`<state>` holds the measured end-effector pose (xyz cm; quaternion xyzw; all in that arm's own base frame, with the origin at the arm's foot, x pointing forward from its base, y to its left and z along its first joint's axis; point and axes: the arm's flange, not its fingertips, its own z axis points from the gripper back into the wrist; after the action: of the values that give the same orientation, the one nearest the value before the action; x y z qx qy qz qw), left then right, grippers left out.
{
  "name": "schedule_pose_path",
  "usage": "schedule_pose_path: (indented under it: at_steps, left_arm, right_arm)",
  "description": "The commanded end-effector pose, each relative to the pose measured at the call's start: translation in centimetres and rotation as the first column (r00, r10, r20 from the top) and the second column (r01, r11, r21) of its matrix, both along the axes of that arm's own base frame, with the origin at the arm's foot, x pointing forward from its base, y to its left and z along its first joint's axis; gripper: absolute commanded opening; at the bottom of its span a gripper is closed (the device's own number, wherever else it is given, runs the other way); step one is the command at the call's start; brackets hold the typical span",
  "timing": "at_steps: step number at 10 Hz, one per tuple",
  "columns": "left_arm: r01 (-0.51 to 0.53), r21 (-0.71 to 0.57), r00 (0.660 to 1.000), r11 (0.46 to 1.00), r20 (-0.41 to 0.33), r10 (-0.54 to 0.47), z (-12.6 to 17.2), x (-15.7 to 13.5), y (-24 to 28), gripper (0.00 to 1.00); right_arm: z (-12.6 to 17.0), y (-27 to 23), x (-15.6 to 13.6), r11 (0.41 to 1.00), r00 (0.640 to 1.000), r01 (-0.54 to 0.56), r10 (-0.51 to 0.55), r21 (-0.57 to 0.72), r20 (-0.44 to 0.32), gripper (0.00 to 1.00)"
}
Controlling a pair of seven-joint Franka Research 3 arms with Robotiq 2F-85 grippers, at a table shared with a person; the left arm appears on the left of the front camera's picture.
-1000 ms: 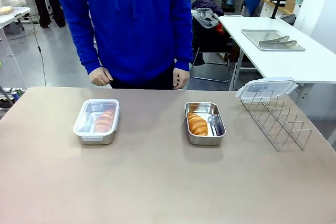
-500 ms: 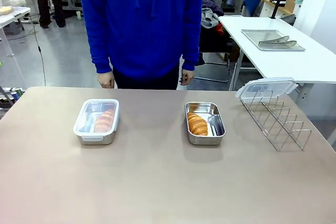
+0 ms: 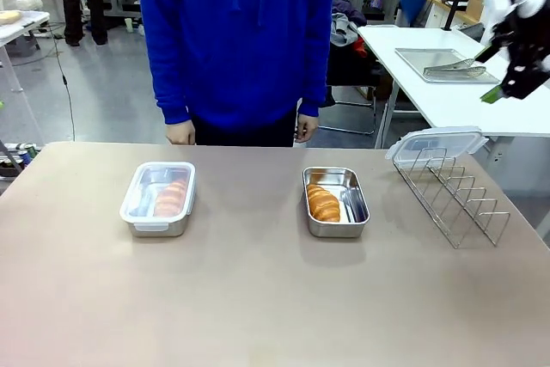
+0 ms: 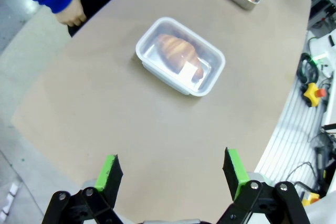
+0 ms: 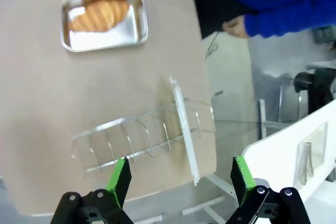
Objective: Place the bread in airtight containers.
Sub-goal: Pick up one Airtight Container lid and hand it to the human.
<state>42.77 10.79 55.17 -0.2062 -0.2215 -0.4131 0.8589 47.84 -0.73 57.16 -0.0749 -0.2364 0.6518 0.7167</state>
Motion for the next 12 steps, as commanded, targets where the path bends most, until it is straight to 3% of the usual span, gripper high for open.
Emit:
schedule_pose_path:
  at_steps: [1,3,4,6,7,9,12]
  left_arm:
    - [0.006,-0.015,1.000,1.000,0.003,-0.006,0.3,0.0,-0.2,1.00]
    - [0.006,-0.015,1.000,1.000,0.003,-0.006,0.3,0.0,-0.2,1.00]
    - [0.006,-0.015,1.000,1.000,0.003,-0.006,0.3,0.0,-0.2,1.00]
    - [0.006,-0.015,1.000,1.000,0.003,-0.006,0.3,0.0,-0.2,1.00]
    - [0.006,-0.015,1.000,1.000,0.003,-0.006,0.3,0.0,-0.2,1.00]
    - [0.006,-0.015,1.000,1.000,0.003,-0.006,0.3,0.0,-0.2,1.00]
    - [0.006,-0.015,1.000,1.000,0.003,-0.006,0.3,0.0,-0.2,1.00]
  right_arm:
    - [-1.1,0.7,2.5,0.988,1.000,0.004,-0.009,-0.152,-0.028,1.00]
    - [-3.8,1.3,4.7,0.984,1.000,0.006,-0.010,-0.176,-0.022,1.00]
    - [-3.2,1.5,3.0,0.989,0.999,-0.035,0.029,-0.141,-0.043,1.00]
    - [-3.2,1.5,3.0,0.989,0.999,-0.035,0.029,-0.141,-0.043,1.00]
    - [-4.3,1.6,4.0,0.986,0.998,-0.040,0.032,-0.164,-0.048,1.00]
    - [-6.4,0.2,7.5,0.981,0.990,-0.027,-0.001,-0.192,-0.142,1.00]
    - [-8.5,-0.3,9.1,0.977,0.987,-0.044,0.011,-0.210,-0.158,1.00]
